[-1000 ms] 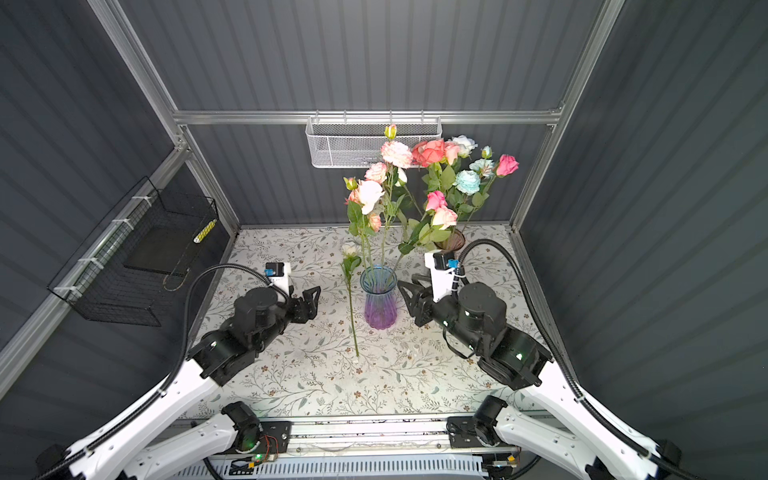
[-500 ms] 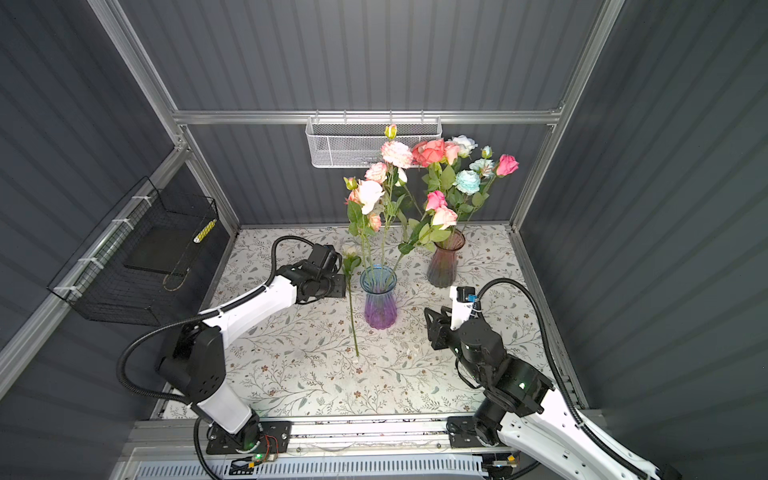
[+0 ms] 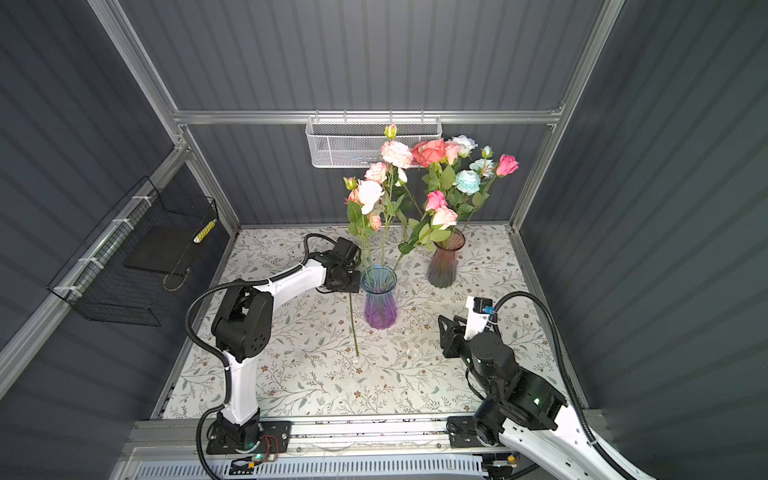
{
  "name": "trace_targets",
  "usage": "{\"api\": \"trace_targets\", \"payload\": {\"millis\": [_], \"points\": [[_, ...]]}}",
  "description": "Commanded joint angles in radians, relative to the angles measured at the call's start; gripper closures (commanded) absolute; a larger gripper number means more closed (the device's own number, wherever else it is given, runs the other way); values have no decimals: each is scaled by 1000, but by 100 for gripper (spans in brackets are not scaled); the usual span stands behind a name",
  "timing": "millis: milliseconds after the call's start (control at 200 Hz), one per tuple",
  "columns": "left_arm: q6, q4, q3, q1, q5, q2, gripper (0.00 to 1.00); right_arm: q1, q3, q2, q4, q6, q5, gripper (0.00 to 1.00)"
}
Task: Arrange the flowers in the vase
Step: 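Lower the left gripper onto the white rose stem and close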
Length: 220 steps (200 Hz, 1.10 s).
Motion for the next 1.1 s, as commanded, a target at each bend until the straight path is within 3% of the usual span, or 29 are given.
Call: {"api": "trace_targets", "payload": {"millis": [0, 95, 435, 625, 790, 1095], "points": [[15, -61, 51, -2, -47, 49, 51, -1, -15, -23, -20, 30, 30, 53], [11, -94, 92, -2, -66, 93, 53, -3, -14, -23, -26, 37, 26, 53], [14, -111, 111, -2, -146, 147, 74, -3, -13, -19, -24, 58, 32, 53], [21, -107, 88, -1, -158, 135, 91, -2, -4, -19, -9, 53, 35, 52], [24, -84, 48, 0, -148, 86, 99, -2, 3, -14, -9, 50, 37, 52], [23, -58, -33, 1, -147, -33, 99, -3, 12, -8, -8, 48, 34, 51]]}}
